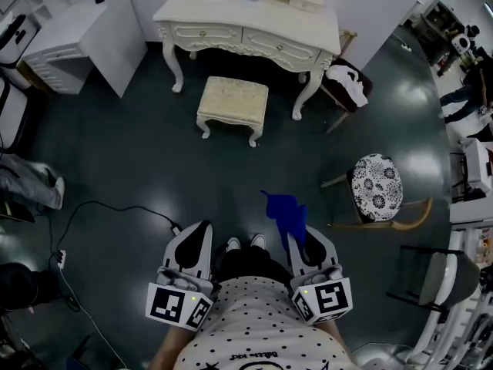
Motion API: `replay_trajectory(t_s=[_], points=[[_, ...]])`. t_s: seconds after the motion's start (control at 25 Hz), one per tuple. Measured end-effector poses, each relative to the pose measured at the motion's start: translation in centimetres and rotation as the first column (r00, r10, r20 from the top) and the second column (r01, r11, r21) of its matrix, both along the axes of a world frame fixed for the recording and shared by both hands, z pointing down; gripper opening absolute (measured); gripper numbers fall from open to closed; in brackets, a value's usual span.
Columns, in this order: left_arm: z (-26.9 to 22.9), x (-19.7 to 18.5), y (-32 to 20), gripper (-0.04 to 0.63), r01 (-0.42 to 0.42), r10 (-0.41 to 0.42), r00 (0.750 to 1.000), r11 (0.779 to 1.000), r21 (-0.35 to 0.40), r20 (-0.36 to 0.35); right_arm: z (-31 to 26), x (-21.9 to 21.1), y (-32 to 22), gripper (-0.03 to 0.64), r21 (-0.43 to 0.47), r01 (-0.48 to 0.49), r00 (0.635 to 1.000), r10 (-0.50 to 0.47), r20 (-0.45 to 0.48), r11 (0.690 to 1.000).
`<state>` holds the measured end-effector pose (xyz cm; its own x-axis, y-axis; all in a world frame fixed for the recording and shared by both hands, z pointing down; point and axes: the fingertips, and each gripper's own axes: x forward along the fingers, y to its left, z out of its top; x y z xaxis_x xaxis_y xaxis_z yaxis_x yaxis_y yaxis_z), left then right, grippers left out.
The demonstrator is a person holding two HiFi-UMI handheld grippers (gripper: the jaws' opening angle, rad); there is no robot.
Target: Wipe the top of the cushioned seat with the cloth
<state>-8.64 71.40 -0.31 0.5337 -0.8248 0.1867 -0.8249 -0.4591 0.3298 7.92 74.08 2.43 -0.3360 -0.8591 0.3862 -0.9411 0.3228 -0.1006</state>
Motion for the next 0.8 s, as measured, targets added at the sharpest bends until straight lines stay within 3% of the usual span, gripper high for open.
replay_trajectory(t_s=[0.4, 0.8], points=[[0.5, -1.9, -1.0, 0.011, 0.018, -0.018, 1.000, 1.000, 0.000, 0.016, 0.6, -2.3, -1.3, 0.064, 0.005, 0.029, 0.998, -0.029, 0.048, 1.000], [2.7, -2.9, -5.7, 0.011, 0.063, -0.061, 0.998, 0.996, -0.066, 0.034, 2.5, -2.5, -6.0, 0.064, -0.057, 0.055, 0.997, -0.052, 0.055, 0.997]])
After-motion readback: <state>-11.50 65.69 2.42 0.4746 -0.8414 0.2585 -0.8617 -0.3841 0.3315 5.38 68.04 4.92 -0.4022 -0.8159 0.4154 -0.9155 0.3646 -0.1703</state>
